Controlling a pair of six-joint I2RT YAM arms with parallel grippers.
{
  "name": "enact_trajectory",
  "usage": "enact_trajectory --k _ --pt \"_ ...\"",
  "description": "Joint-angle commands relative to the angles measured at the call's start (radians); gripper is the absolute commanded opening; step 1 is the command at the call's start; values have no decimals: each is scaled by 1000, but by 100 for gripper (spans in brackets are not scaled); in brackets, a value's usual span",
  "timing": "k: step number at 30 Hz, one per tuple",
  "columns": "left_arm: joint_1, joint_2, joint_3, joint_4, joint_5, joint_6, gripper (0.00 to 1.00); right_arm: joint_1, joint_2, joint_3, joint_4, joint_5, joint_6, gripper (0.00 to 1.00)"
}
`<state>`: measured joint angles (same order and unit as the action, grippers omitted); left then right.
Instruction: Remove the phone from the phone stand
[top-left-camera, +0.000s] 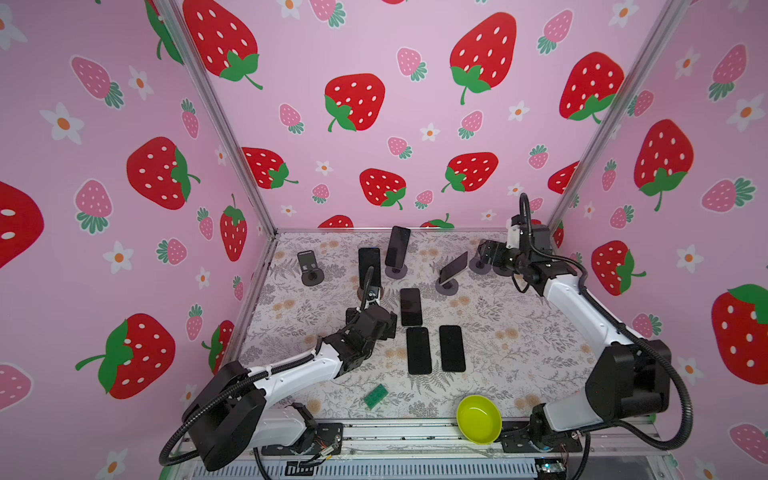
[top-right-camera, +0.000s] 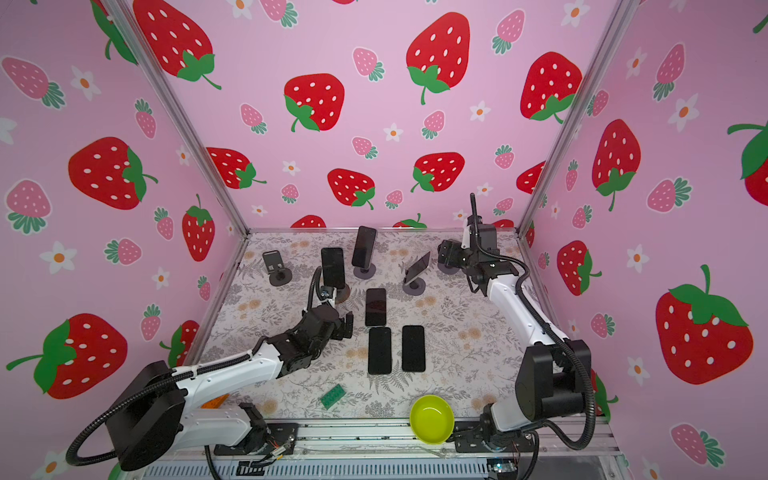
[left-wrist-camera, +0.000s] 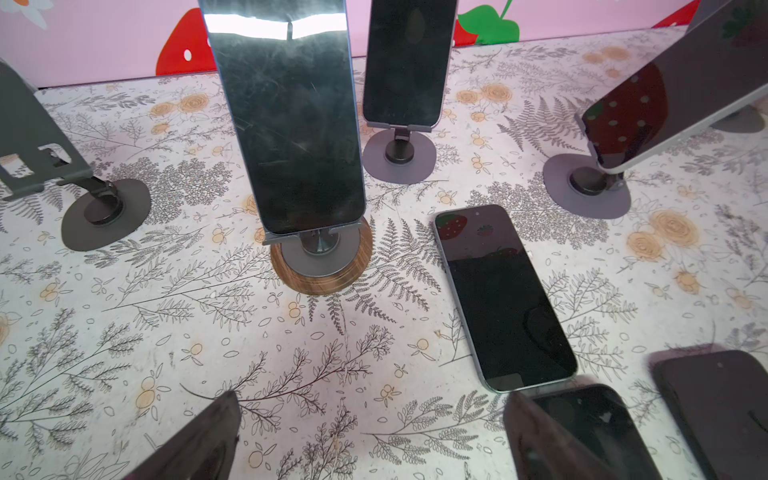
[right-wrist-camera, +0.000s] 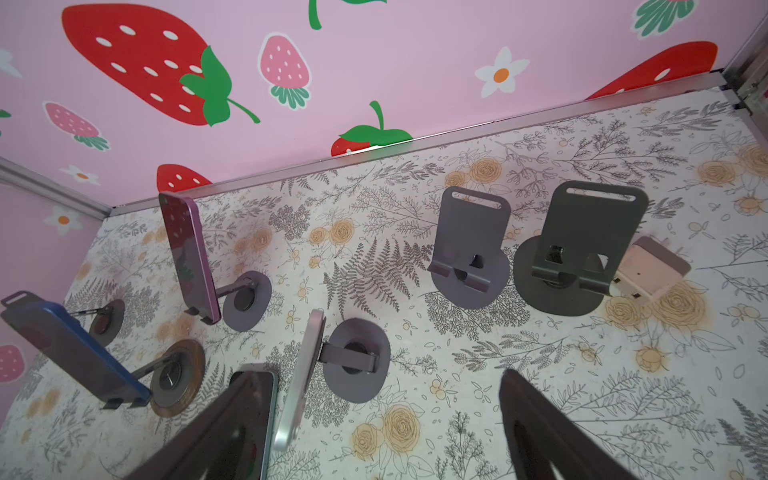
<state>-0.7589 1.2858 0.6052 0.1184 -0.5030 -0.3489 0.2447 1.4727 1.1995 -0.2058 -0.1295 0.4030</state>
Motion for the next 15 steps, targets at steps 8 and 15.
enact_trajectory --k 8,15 --pt "3 28 7 67 93 59 99 4 -44 -87 56 -128 -106 93" --pt "3 38 12 69 96 71 99 8 -96 -182 270 -165 -190 100"
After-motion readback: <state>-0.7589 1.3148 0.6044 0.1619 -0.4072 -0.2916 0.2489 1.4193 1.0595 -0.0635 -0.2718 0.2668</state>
